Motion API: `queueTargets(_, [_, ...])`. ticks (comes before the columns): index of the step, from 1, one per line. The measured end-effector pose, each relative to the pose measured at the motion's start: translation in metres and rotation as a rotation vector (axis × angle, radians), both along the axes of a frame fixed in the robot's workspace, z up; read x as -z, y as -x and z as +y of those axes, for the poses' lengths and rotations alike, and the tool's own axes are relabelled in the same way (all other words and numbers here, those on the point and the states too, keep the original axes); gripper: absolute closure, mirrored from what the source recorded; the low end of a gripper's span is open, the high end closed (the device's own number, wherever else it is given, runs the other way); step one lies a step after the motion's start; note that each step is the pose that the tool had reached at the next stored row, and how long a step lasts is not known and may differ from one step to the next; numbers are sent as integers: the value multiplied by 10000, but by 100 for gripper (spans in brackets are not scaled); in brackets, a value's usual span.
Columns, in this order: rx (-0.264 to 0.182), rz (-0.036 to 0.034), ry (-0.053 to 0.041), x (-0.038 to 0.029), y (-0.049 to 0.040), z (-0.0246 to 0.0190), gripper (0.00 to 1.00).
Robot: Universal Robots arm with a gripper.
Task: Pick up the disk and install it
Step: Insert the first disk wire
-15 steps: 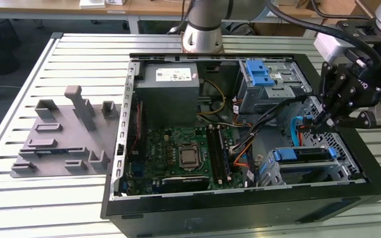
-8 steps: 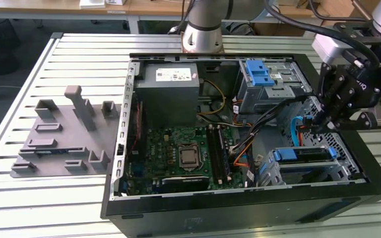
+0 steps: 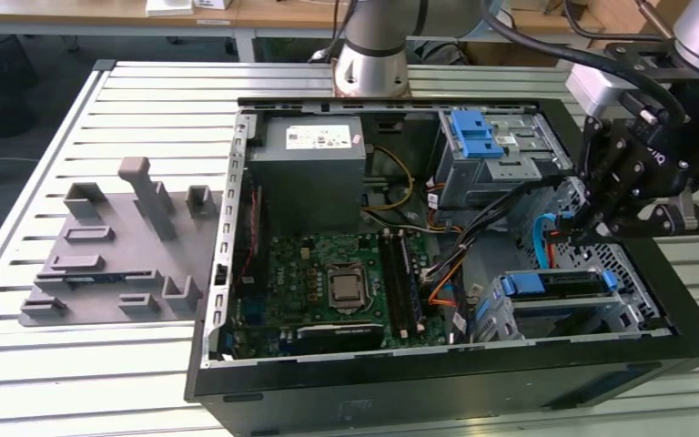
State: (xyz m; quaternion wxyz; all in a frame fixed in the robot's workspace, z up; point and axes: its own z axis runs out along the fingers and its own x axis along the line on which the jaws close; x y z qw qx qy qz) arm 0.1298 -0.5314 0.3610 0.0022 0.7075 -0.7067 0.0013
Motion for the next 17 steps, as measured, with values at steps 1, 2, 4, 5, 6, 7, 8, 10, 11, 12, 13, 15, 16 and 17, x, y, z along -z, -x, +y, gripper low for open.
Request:
queueTargets(1, [2,-2,33,8,0,3,75])
queueTargets(2, [5,-6,83,13,0,5,75])
queueTargets(4, [11,-16,212,24,0,8,75])
queueTargets(5, [14,-22,286,30,0,9,75])
queueTargets(6, [17,-26,358,36,0,10,75])
queueTargets(7, [19,-30,426,43,0,11,75])
queueTargets(8, [22,-32,468,51,0,12,75])
queueTargets(10, [28,-32,479,65,0,19,75])
queueTargets(11, [31,-32,478,71,-1,22,75])
queueTargets(12, [35,-32,479,74,-1,23,75])
queueTargets(13, [39,-32,480,76,-1,23,75])
queueTargets(15, [44,-31,483,75,-2,23,83])
queueTargets(16, [44,-25,482,76,-4,24,83])
queueTargets(17, [43,-16,481,76,-6,24,83])
